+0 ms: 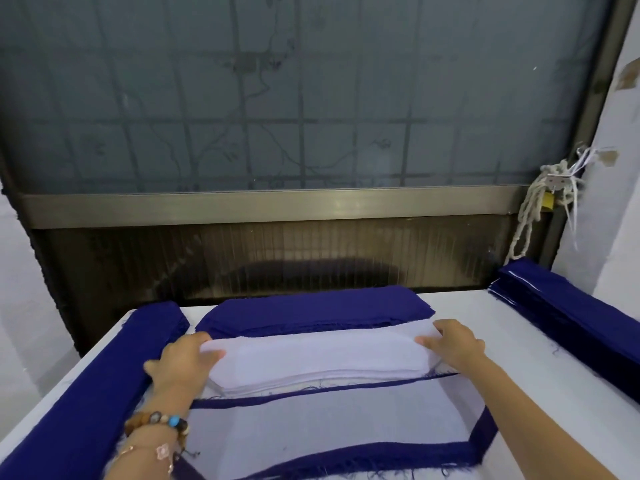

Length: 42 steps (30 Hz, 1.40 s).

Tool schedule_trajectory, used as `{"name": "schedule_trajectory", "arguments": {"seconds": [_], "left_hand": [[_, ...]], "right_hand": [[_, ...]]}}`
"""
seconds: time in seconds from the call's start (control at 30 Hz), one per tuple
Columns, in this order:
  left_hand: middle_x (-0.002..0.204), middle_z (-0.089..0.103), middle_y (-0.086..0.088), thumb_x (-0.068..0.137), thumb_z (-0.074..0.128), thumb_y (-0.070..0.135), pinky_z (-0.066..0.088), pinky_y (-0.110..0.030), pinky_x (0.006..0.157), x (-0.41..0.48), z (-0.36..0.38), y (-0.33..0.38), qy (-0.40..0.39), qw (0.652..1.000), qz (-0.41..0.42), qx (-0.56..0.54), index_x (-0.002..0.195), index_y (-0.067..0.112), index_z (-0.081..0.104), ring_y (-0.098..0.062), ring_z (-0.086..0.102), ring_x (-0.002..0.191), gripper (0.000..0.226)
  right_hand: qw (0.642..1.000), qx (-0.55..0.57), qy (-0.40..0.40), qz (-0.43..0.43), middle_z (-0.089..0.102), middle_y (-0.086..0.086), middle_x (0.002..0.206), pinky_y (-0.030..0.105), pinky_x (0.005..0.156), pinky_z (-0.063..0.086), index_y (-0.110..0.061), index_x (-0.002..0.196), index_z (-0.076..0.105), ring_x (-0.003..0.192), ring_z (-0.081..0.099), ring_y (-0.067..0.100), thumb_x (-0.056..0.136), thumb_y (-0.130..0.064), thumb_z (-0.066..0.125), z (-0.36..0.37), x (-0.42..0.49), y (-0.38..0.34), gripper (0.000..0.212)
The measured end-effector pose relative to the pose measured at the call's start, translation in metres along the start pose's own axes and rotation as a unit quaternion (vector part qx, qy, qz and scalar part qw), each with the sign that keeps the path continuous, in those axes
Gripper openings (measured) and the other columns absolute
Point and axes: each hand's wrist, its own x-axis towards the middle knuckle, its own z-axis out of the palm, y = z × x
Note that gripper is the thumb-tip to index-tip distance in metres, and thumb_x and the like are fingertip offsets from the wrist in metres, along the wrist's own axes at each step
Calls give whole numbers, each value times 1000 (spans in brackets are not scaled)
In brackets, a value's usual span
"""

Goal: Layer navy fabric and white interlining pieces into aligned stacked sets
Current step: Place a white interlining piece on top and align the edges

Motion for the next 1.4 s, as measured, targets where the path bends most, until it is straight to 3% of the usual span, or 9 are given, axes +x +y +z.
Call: {"name": "schedule_trajectory", "arguments": {"seconds": [0.1,0.3,0.57,0.67,0.77,0.93,1.0,1.17,1.4], "left_hand": [[120,61,-4,93,57,45,31,-43,98,-6,-3,-3,38,998,-10,-49,123,22,58,-26,53,111,37],[89,67,-10,92,61,34,53,-47,79,-26,-28,-2,95,970,21,-221,91,12,66,-26,60,81,22],[78,63,-18,88,68,32,44,-37,64,-47,-43,-14,51,974,28,-217,80,3,64,-22,55,69,30],[71,53,-16,86,71,32,43,-38,64,-59,-44,-25,-3,978,16,-210,77,-2,62,-26,53,67,36],[71,40,-4,84,74,32,34,-31,64,-76,-41,-35,-34,979,2,-200,67,16,49,-17,41,65,34],[119,59,-12,87,70,33,38,-32,86,-96,-31,-46,-70,981,-18,-178,118,10,64,-25,55,106,40],[112,58,-12,87,69,32,36,-32,83,-102,-28,-48,-65,980,-9,-189,110,16,64,-24,53,99,29],[82,64,-2,90,65,28,47,-37,81,-109,-26,-43,-33,980,-15,-194,82,21,59,-20,58,79,13],[88,62,-7,95,56,29,48,-35,76,-118,-15,-39,24,989,-18,-146,99,20,57,-25,58,82,10]], "right_hand": [[996,83,40,17,61,-1,94,34,86,40,-11,111,64,89,53,17,90,-47,59,0,-7,1,42],[967,234,96,18,60,7,91,32,81,40,-8,101,64,79,48,16,91,-34,63,-16,-25,2,28],[962,265,68,-12,61,4,69,30,64,40,-14,64,58,66,53,17,90,-29,65,-44,-52,22,31],[973,231,19,-8,66,6,83,32,75,43,-13,75,65,78,58,20,89,-33,65,-48,-64,35,25],[985,172,-16,12,63,10,118,28,81,41,-7,121,60,91,53,18,90,-37,63,-45,-78,44,43],[987,157,-27,1,68,8,84,30,73,45,-8,90,65,86,62,26,88,-32,66,-33,-97,56,25],[985,172,-20,-5,66,2,68,29,65,41,-13,73,60,82,62,28,87,-30,66,-28,-101,59,24],[989,147,-17,0,60,0,87,31,78,46,-17,93,63,84,57,20,84,-35,68,-26,-104,58,21],[989,150,6,-6,61,-1,85,31,75,48,-21,99,53,82,59,18,88,-37,63,-20,-109,62,22]]}}
